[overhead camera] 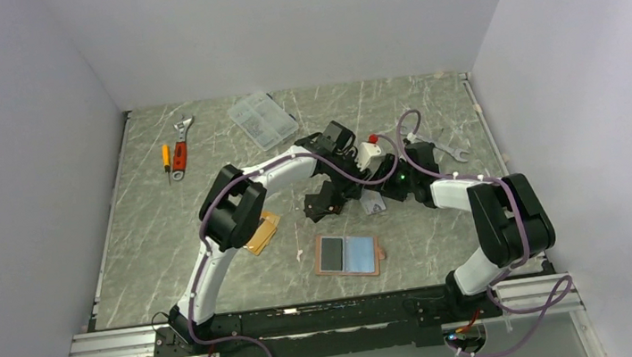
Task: Put the credit cards into the card holder
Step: Pick up the credit card from the center of the board.
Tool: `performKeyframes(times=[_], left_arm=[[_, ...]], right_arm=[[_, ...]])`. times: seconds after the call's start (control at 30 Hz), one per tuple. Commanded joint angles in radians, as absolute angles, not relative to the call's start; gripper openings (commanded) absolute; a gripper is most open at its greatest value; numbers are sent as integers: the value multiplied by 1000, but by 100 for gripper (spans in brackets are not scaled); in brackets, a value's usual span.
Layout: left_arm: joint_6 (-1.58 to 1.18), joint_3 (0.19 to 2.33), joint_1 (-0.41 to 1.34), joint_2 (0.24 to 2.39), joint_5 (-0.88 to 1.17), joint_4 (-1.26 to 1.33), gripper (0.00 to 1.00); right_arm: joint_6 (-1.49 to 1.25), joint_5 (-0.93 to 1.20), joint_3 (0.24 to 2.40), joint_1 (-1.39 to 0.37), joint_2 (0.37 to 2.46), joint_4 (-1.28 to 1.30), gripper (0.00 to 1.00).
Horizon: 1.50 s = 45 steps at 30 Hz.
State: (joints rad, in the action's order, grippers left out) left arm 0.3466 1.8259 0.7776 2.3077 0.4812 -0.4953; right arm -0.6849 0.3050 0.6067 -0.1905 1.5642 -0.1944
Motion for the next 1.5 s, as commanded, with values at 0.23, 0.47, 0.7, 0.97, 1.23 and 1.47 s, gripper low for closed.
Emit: performKeyframes(times=[0.23,0.47,0.7,0.97,1.23,1.47], left_arm=[[358,1792,776,2229,525,-453,47],[365,1797,779,2213,568,-466,46],[367,1817,789,2217,577,-460,47],[419,1895,809,2304,500,-488,46],[464,1919,835,2335,452,-507,46],[476,1922,847,2355,435,-510,46]], right_arm=[[-670,252,553,-176,1525,-14,54],[-684,311,513,-143,1502,-45,52],[-707,339,496,-122,1516,-71,52],[-745,380,450,-79,1487,-102,50],[-768,402,413,-59,1477,-124,47],[-788,413,393,-46,1469,-141,47]])
